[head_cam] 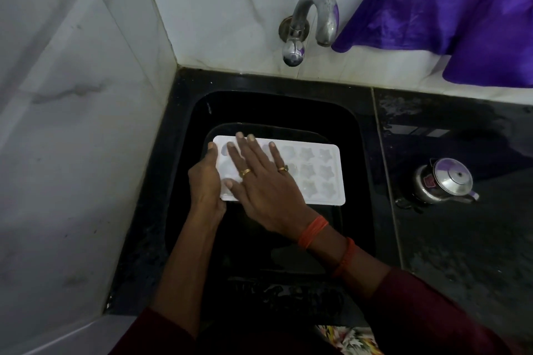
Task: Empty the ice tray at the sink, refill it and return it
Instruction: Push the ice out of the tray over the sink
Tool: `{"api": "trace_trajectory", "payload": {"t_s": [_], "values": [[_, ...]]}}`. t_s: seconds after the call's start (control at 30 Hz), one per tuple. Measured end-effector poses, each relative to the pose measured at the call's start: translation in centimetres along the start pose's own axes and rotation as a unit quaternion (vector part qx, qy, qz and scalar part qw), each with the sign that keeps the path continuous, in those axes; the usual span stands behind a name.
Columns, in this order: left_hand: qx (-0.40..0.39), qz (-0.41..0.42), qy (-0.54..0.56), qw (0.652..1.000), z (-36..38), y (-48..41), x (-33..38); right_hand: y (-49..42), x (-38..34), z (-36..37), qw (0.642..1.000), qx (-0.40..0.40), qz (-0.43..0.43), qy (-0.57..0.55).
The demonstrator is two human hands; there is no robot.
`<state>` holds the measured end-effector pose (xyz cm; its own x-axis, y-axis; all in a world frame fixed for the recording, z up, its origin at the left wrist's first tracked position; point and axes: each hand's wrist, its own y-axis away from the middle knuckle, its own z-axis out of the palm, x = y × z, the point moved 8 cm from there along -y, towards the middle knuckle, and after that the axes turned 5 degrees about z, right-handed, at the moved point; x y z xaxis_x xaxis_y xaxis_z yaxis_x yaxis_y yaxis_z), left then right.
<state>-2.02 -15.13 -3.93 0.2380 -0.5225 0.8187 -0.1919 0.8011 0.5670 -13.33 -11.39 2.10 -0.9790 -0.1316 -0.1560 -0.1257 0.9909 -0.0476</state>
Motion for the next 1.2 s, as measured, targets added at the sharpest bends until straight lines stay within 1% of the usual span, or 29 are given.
{"api": "trace_trajectory", "payload": {"t_s": [0.17, 0.27, 0.33, 0.5, 0.63, 0.7, 0.8, 0.83, 0.87, 0.9, 0.93, 0.97, 1.03, 1.1, 1.17, 1.2], "values": [[0.01, -0.014, 0.011, 1.0, -1.3, -0.3, 0.1, 1.2, 5.4, 0.7, 0.996, -0.04, 0.074, 0.039], [0.014, -0.012, 0.012, 1.0, -1.4, -0.3, 0.2, 1.3, 5.9, 1.1, 0.994, -0.052, 0.088, 0.029], [0.012, -0.012, 0.022, 1.0, -1.1, -0.3, 0.3, 0.8, 4.8, 1.0, 0.996, -0.047, 0.072, 0.007], [0.009, -0.007, 0.023, 1.0, -1.1, -0.3, 0.6, -0.3, 0.9, 1.2, 0.999, -0.035, -0.015, 0.004], [0.001, -0.018, 0.033, 0.999, -1.5, -0.6, 0.4, -0.6, 2.3, 0.9, 0.999, -0.042, -0.027, 0.023], [0.002, -0.023, 0.036, 0.999, -1.7, -0.7, 0.2, -0.2, 4.4, 0.9, 0.998, -0.056, -0.002, 0.02], [-0.001, -0.023, 0.037, 0.999, -2.1, -1.1, 0.1, 0.4, 8.9, 0.6, 0.995, -0.06, 0.078, 0.034], [-0.007, -0.026, 0.04, 0.999, -2.2, -1.2, 0.0, 0.7, 10.5, 0.7, 0.992, -0.066, 0.104, 0.021], [-0.017, -0.033, 0.046, 0.998, -2.0, -1.4, -0.1, 0.9, 12.0, 0.9, 0.989, -0.078, 0.128, -0.021], [-0.033, -0.043, 0.056, 0.997, -1.7, -1.5, -0.3, 1.0, 13.2, 1.1, 0.98, -0.09, 0.15, -0.096], [-0.053, -0.056, 0.069, 0.995, -1.3, -1.6, -0.5, 0.9, 14.1, 1.4, 0.96, -0.099, 0.172, -0.196], [-0.075, -0.073, 0.083, 0.991, -0.8, -1.6, -0.7, 0.7, 14.9, 1.6, 0.929, -0.099, 0.198, -0.296], [-0.115, -0.112, 0.105, 0.982, 0.0, -1.8, -1.2, 0.3, 16.6, 2.1, 0.853, -0.092, 0.266, -0.439], [-0.134, -0.15, 0.118, 0.972, 0.2, -2.0, -1.8, 0.1, 17.5, 3.4, 0.762, -0.131, 0.336, -0.538], [-0.142, -0.192, 0.138, 0.961, 0.2, -2.3, -2.5, 0.5, 17.9, 4.9, 0.663, -0.182, 0.396, -0.609], [-0.147, -0.217, 0.147, 0.954, 0.4, -2.3, -2.9, 0.7, 18.0, 5.5, 0.626, -0.204, 0.415, -0.628]]}}
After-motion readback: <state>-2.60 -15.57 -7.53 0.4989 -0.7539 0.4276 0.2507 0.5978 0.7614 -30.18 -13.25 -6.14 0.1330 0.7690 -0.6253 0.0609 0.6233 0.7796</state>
